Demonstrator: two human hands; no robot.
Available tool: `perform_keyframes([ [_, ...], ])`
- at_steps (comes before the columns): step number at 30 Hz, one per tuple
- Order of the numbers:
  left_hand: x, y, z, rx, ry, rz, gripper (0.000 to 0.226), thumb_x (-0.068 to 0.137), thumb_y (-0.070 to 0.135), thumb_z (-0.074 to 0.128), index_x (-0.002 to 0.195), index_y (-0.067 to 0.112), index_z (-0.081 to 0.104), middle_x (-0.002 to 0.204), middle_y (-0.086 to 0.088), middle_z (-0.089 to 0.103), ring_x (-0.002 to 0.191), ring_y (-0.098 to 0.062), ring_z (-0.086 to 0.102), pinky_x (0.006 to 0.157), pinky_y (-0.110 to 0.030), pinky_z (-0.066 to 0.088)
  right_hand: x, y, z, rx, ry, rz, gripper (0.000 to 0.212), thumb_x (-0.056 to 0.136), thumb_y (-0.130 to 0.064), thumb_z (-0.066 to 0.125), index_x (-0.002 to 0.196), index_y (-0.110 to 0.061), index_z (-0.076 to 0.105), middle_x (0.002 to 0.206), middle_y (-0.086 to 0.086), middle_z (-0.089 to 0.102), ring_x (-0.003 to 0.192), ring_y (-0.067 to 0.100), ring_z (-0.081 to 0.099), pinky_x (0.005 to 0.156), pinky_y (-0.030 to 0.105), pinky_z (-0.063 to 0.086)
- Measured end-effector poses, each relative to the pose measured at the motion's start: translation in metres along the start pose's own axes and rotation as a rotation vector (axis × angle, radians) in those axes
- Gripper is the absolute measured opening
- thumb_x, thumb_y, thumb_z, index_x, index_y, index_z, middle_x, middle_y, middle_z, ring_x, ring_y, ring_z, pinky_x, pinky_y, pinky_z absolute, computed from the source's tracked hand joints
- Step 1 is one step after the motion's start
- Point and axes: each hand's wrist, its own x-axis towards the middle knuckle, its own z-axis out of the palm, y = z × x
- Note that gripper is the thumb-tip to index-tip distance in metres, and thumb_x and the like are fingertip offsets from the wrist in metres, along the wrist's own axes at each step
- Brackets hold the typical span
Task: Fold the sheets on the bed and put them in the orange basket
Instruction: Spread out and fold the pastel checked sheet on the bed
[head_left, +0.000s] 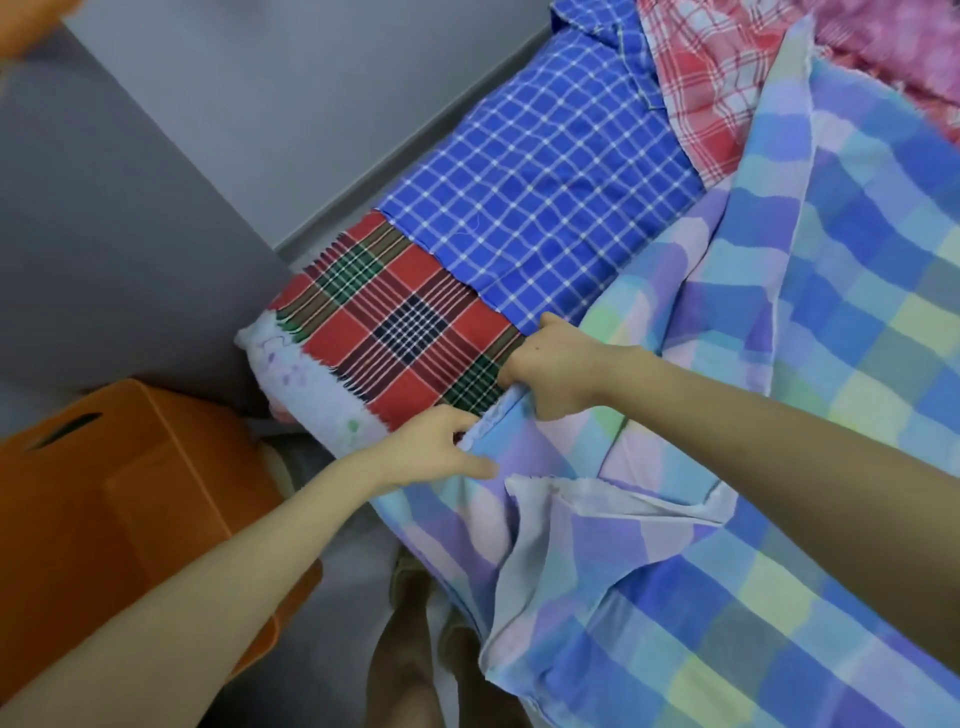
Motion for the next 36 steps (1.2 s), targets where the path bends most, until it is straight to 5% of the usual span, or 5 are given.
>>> perform_keyframes([
  [4, -0.012, -0.017, -0.016, 0.036, -0.045, -0.002, 0.049, 0.069, 0.033, 0.080, 0.098, 0.000, 0.058, 0.084, 0.000, 0.057, 0.072, -0.010, 0.049, 0.065, -0.024, 0.042, -0.006, 0.016, -0.001, 0.032, 0.037, -0.034, 0.033, 0.070, -0.013, 0.060, 0.060, -0.021, 0.030, 0.056, -0.002, 0.031, 0.052, 0.013, 0.026, 0.073, 0.032, 0.020],
  [9, -0.030, -0.039, -0.028, 0.224, 0.018, -0.128, 0.050, 0.084, 0.029, 0.069, 0.055, 0.014, 0.031, 0.056, 0.002, 0.026, 0.049, -0.006, 0.025, 0.046, -0.022, 0.022, 0.015, 0.036, -0.004, -0.024, -0.094, 0.028, 0.018, 0.075, -0.011, 0.058, 0.080, -0.022, 0.045, 0.061, -0.004, 0.036, 0.061, 0.019, 0.033, 0.082, 0.035, 0.027],
  [17, -0.047, -0.082, -0.010, 0.046, 0.460, -0.298, 0.036, 0.097, 0.024, 0.049, 0.067, 0.004, 0.051, 0.064, -0.011, 0.050, 0.064, -0.025, 0.046, 0.058, -0.034, 0.032, 0.068, 0.027, 0.001, -0.172, 0.345, 0.153, 0.024, 0.073, 0.008, 0.058, 0.068, -0.015, 0.054, 0.047, -0.001, 0.030, 0.068, 0.024, 0.042, 0.088, 0.041, 0.025],
  [24, -0.043, -0.107, -0.018, 0.254, 0.435, -0.357, 0.041, 0.098, 0.033, 0.045, 0.059, 0.022, 0.041, 0.056, 0.003, 0.045, 0.055, -0.013, 0.043, 0.048, -0.026, 0.025, 0.082, 0.032, 0.029, -0.052, 0.281, 0.258, 0.025, 0.089, -0.001, 0.049, 0.105, -0.011, 0.066, 0.103, 0.007, 0.055, 0.104, 0.028, 0.048, 0.074, 0.034, 0.027],
  [36, -0.035, -0.123, -0.018, 0.330, 0.465, -0.381, 0.037, 0.098, 0.019, 0.046, 0.062, 0.019, 0.040, 0.055, 0.005, 0.041, 0.057, -0.017, 0.046, 0.047, -0.024, 0.023, 0.109, 0.029, 0.043, 0.141, 0.381, 0.328, 0.028, 0.085, 0.007, 0.047, 0.109, -0.003, 0.058, 0.110, 0.015, 0.055, 0.091, 0.031, 0.059, 0.062, 0.032, 0.032],
])
